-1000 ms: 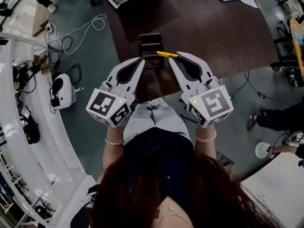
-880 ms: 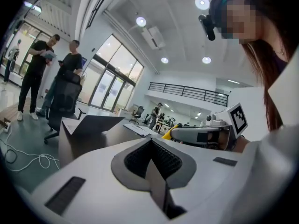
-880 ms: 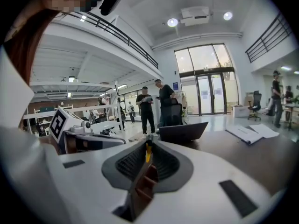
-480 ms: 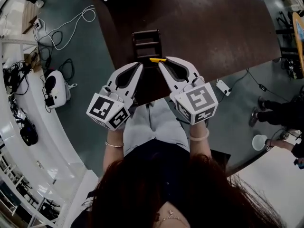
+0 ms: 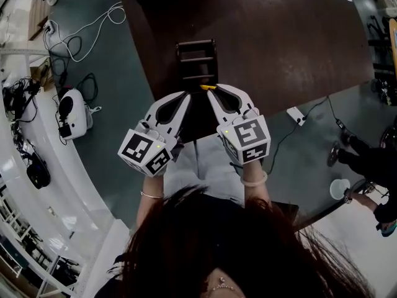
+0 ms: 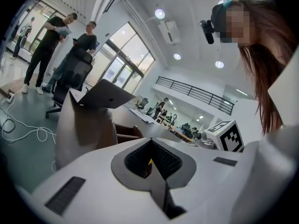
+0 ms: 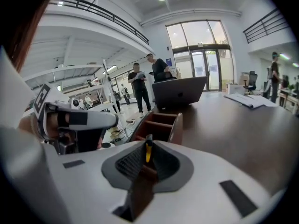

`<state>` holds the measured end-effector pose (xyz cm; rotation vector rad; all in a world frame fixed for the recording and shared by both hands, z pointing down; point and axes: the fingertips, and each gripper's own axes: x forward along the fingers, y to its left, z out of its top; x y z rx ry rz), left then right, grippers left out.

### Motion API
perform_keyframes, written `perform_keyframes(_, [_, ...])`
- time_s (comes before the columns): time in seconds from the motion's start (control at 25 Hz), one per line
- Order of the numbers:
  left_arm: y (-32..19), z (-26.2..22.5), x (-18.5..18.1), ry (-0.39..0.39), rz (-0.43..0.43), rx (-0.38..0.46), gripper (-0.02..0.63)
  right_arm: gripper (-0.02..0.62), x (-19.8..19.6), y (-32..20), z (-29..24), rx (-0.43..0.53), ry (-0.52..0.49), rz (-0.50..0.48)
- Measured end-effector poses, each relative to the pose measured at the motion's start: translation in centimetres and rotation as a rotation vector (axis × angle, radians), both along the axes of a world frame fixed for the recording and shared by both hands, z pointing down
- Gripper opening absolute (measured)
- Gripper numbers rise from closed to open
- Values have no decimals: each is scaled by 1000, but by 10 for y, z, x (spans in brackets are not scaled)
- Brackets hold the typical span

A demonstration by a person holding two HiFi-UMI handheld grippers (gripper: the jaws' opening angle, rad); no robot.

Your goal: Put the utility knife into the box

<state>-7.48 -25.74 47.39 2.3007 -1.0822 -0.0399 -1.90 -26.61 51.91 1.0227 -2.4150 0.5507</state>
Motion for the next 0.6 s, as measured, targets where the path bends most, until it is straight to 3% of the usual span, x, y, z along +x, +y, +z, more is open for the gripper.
perform_keyframes(0.6, [3,7,-4,8,14,-29,2,57,-8,6,22,-8,59,-16])
